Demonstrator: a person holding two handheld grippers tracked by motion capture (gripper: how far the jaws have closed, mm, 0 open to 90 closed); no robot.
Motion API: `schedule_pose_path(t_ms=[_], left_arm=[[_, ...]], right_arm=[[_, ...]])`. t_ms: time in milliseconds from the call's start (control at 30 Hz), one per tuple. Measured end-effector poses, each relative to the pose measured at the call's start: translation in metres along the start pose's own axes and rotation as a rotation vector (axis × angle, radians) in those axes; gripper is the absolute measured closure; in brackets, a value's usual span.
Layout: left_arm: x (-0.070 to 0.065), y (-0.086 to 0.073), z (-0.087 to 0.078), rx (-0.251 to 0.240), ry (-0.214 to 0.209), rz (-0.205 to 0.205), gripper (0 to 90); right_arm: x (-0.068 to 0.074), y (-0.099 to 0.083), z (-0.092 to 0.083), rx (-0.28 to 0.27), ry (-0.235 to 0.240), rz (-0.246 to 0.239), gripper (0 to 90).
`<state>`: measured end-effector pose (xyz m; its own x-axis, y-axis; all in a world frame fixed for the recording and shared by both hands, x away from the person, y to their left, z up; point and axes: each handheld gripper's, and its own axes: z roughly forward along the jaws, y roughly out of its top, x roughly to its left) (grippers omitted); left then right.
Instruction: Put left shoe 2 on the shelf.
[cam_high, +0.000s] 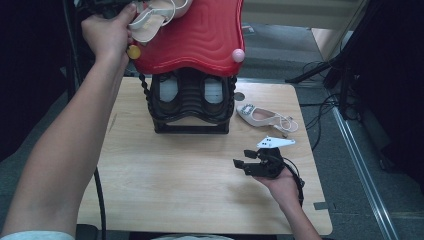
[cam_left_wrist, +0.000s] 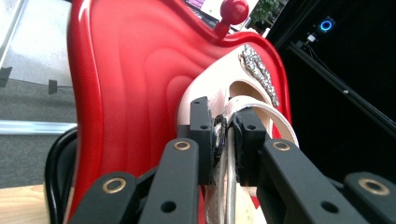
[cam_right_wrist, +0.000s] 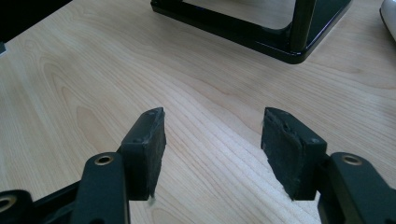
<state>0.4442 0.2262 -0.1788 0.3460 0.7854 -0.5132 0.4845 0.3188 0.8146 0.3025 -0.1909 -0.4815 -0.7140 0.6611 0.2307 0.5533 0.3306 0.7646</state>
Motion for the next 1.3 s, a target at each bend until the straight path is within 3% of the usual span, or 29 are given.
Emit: schedule_pose_path(t_ms=[133,267,433,567,667,833,1033,1300], left_arm=[[0.006,-0.010,0.010,0.016,-0.012,-0.020,81.1],[0.011,-0.015,0.010,0.015,-0.010,-0.015,81.1],[0.008,-0.019,0.006,0.051,0.020,0.072,79.6],[0.004,-0.020,0.004,0.076,0.042,0.113,75.1],[0.002,-0.019,0.004,0.098,0.035,0.126,66.4],[-0.004,-0.016,-0.002,0.096,0.051,0.176,61.2],[-0.004,-0.008,-0.010,0.109,0.008,0.152,57.7],[0.004,0.003,-0.026,0.104,0.024,0.154,56.1]], right_arm=[[0.000,0.000,0.000,0.002,-0.003,0.000,41.4],[0.000,0.000,0.000,0.002,-0.002,-0.002,41.4],[0.000,0.000,0.001,0.003,-0.003,-0.001,41.4],[0.000,0.000,0.001,0.004,-0.007,-0.003,41.4],[0.000,0.000,0.001,0.001,-0.006,-0.007,41.4],[-0.001,0.000,0.000,-0.001,-0.009,-0.003,41.4],[-0.002,0.000,0.000,0.000,-0.011,-0.003,41.5],[-0.002,0.000,0.000,-0.001,-0.012,-0.005,41.5]])
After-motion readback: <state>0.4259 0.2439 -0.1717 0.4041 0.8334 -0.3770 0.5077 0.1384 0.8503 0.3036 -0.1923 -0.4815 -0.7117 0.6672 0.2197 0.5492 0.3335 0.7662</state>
